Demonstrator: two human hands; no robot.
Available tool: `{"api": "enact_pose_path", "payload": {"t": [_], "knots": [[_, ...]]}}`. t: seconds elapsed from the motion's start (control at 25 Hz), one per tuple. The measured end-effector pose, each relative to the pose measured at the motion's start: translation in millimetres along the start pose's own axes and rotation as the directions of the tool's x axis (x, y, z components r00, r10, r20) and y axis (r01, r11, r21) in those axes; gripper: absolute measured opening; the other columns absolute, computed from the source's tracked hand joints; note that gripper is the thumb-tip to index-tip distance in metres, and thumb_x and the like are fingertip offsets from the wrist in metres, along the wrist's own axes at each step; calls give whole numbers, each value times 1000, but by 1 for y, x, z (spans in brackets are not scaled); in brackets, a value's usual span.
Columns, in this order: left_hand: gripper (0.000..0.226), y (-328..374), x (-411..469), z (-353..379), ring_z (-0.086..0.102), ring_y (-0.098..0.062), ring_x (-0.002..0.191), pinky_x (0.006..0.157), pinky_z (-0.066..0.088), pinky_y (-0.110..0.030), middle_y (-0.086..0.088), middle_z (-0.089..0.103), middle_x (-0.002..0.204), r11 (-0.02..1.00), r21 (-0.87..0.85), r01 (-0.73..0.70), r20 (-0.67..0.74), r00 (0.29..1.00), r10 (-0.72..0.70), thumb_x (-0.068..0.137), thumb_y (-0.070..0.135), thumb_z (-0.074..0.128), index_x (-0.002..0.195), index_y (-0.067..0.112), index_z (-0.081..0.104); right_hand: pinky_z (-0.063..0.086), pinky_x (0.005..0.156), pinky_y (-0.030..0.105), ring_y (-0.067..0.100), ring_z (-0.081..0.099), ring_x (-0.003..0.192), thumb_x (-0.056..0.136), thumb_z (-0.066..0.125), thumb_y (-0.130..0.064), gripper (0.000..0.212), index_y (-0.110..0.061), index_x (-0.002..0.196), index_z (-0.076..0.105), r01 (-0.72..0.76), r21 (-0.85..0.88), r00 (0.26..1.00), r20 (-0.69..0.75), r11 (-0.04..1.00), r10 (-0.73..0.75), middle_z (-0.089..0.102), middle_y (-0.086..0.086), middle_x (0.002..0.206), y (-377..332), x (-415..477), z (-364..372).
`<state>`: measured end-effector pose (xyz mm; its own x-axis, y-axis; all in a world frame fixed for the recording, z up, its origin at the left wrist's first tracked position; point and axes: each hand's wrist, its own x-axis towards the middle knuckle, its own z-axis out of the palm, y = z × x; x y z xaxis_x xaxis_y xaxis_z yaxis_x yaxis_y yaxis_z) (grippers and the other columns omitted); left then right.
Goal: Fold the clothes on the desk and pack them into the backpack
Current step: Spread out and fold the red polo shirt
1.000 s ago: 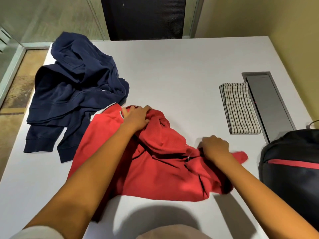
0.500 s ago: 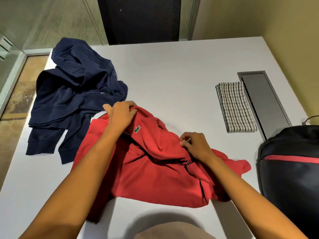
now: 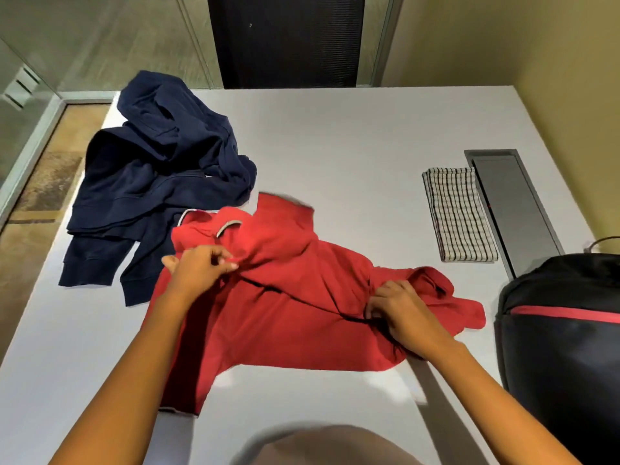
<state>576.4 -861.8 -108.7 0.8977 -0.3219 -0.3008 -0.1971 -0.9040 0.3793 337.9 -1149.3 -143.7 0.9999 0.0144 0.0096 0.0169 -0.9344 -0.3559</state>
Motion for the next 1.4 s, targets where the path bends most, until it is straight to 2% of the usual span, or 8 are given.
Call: {"api": "enact_pose_path", "payload": {"t": [0.12, 0.24, 0.48, 0.72, 1.0, 1.12, 1.24, 1.4], "knots": [[21, -7, -8, 2, 59, -10, 82, 75, 17, -37, 7, 68, 74, 999, 38, 21, 52, 998, -23, 77, 49, 74, 75, 29, 73, 42, 71, 27, 15, 58, 80, 78, 60, 11, 31, -17, 90, 65, -185, 236, 966, -133, 954, 220, 58, -4, 89, 1, 0, -6], [22, 5, 6, 0, 55, -8, 80, 75, 22, -37, 11, 63, 76, 998, -55, -27, -213, 977, 15, 76, 51, 73, 76, 29, 71, 44, 80, 26, 17, 57, 89, 84, 59, 8, 26, -10, 102, 66, -297, 276, 880, -294, 914, 374, 60, 3, 98, 18, 20, -14], [42, 55, 46, 17, 53, -22, 117, 92, 35, -42, 4, 63, 121, 960, 94, -262, -146, 951, 274, 84, 48, 66, 121, 27, 61, 47, 82, 28, 21, 62, 97, 81, 40, 17, 57, -21, 114, 67, -390, 284, 898, 327, 876, 294, 68, 5, 104, 49, 51, -21], [36, 63, 60, 28, 59, -28, 109, 93, 36, -38, -8, 69, 109, 981, 152, -117, -115, 984, 136, 83, 44, 68, 113, 24, 68, 47, 71, 27, 16, 62, 77, 74, 47, 15, 48, -31, 74, 61, -457, 215, 834, 441, 863, 332, 67, -3, 78, 54, 37, -36], [29, 77, 73, -23, 53, -34, 119, 94, 43, -40, -10, 64, 121, 949, -284, 135, -273, 938, -215, 87, 37, 64, 115, 29, 67, 48, 78, 41, 39, 59, 101, 84, 52, 0, 25, -3, 106, 63, -521, -180, 843, 42, 834, 536, 61, 21, 105, 56, 51, -74], [27, 72, 98, -50, 63, -23, 99, 94, 47, -34, -6, 68, 112, 810, -581, 78, -330, 888, -322, 88, 29, 62, 114, 25, 68, 45, 77, 44, 45, 57, 98, 88, 51, 1, 22, 2, 106, 63, -659, -67, 731, -293, 749, 617, 57, 29, 108, 70, 64, -106], [35, 65, 115, -59, 66, -15, 80, 93, 52, -45, 0, 67, 103, 597, -799, -64, -292, 911, -293, 89, 29, 54, 122, 22, 60, 43, 78, 44, 44, 54, 98, 85, 48, 9, 34, 1, 116, 59, -624, 144, 620, -508, 768, 598, 51, 28, 115, 81, 82, -101], [48, 60, 82, -13, 48, -21, 126, 110, 31, -28, -8, 48, 142, 848, -464, -257, -395, 917, 62, 97, 19, 51, 143, 6, 40, 48, 84, 46, 43, 50, 107, 76, 56, 12, 45, 1, 120, 55, -487, 59, 783, -413, 871, 466, 48, 25, 120, 72, 71, -51]]}}
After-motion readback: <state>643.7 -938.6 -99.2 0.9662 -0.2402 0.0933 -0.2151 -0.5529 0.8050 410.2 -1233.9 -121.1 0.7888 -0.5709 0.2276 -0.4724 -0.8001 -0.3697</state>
